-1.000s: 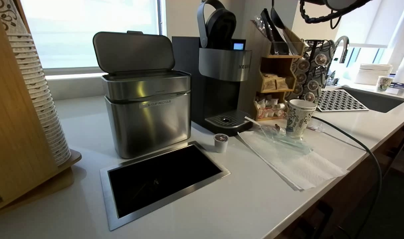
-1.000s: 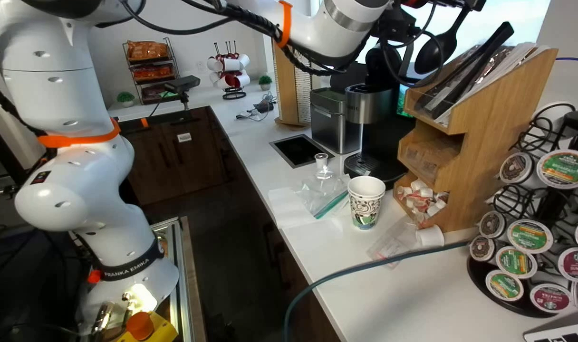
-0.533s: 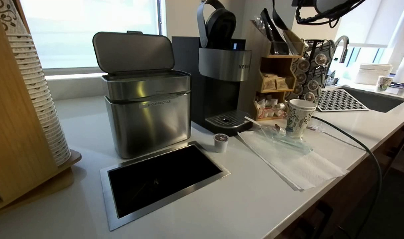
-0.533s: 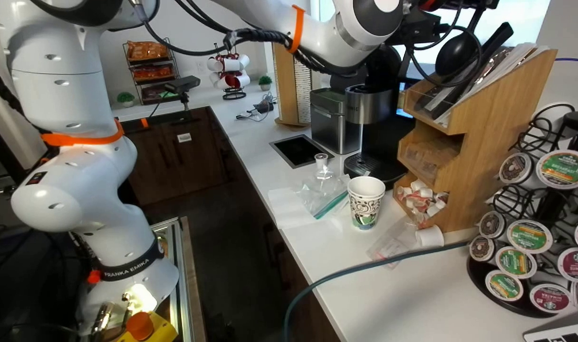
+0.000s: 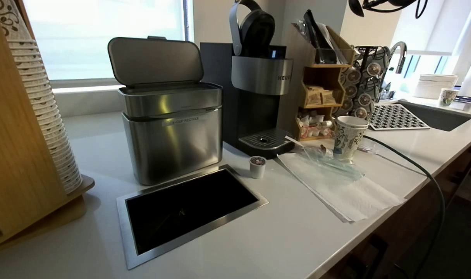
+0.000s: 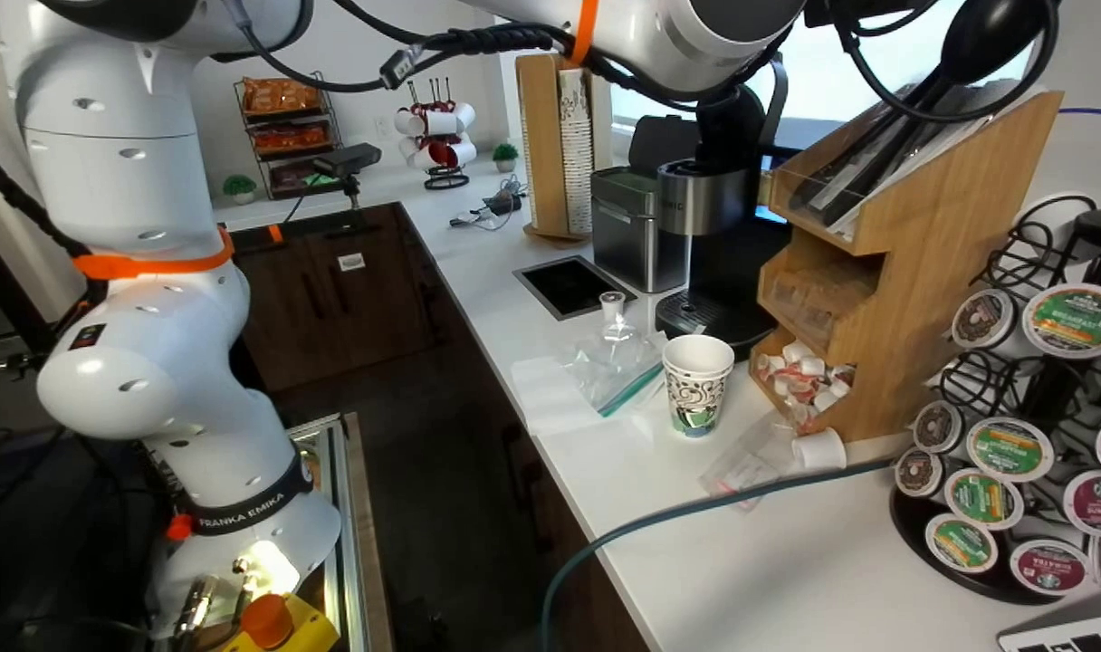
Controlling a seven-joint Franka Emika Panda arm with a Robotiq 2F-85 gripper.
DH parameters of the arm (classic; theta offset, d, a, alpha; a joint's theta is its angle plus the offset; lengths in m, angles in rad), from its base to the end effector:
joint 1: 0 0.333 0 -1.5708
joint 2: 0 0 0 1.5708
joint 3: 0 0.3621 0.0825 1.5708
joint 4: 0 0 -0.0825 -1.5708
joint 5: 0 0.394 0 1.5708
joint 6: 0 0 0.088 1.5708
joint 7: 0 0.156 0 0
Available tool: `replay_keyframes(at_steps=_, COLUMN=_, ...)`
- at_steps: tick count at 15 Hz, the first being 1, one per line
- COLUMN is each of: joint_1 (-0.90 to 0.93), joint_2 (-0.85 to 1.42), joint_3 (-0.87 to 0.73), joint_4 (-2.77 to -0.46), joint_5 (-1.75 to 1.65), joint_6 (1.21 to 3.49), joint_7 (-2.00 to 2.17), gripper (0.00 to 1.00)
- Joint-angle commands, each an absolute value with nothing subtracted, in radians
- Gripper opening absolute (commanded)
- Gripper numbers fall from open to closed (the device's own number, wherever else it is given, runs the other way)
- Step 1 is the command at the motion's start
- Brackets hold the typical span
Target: Put the black ladle on top of the wooden stand.
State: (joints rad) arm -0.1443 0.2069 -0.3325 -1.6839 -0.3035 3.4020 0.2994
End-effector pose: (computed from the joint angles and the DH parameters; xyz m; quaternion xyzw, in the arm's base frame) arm 0.6613 -0.2662 0.7024 0.7191 -0.1236 0.6663 0.1539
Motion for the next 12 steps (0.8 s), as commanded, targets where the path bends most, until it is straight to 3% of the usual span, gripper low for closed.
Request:
replay_keyframes(at_steps=1, joint_1=0.045, joint_2=0.223, joint_3=-0.538, joint_4=-1.685, joint_5=-0.147, joint_6=3.386, joint_7=0.261, gripper=0.05)
replay_keyframes(at_steps=6, joint_1=0.374, joint_2=0.215, joint_3=-0.847, joint_4=-1.699, joint_5=-0.061, joint_6=3.147, joint_7=0.362, gripper=0.05)
replay_keyframes(at_steps=9, joint_1=0.509, joint_2=0.199, joint_3=-0.949, joint_4=-1.689, joint_5=-0.126, joint_6=2.991, joint_7=0.488, gripper=0.05)
replay_keyframes(at_steps=10, joint_1=0.433, joint_2=0.224, joint_3=-0.889, joint_4=-1.684, joint_5=-0.092, joint_6=3.070, joint_7=0.415, gripper=0.19)
replay_keyframes(at_steps=11, joint_1=0.467, joint_2=0.222, joint_3=-0.912, joint_4=-1.681, joint_5=-0.097, joint_6=3.038, joint_7=0.441, gripper=0.19)
replay_keyframes(at_steps=12, joint_1=0.486, joint_2=0.221, joint_3=-0.924, joint_4=-1.680, joint_5=-0.098, joint_6=3.023, joint_7=0.454, gripper=0.05)
